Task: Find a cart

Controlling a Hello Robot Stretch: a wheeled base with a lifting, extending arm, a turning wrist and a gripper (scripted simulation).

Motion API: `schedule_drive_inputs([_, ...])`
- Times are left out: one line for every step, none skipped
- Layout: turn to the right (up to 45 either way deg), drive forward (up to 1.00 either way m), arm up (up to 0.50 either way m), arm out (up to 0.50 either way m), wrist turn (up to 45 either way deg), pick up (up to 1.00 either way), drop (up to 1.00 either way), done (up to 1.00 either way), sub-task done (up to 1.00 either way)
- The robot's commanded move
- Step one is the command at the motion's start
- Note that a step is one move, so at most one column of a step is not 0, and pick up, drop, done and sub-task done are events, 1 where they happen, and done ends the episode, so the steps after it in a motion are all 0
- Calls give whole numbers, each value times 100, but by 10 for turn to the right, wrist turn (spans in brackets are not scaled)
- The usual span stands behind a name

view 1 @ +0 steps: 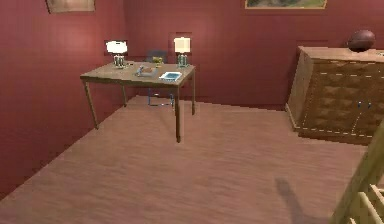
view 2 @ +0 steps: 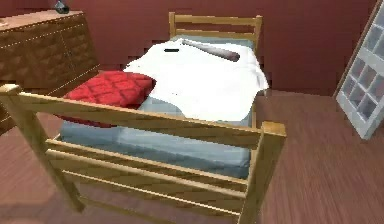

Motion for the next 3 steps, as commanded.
schedule_drive_inputs([300, 0, 0, 0, 0, 0, 0, 0, 0])
schedule_drive_inputs([0, 10, 0, 0, 0, 0, 0, 0, 0])
schedule_drive_inputs([-30, 0, 0, 0, 0, 0, 0, 0, 0])
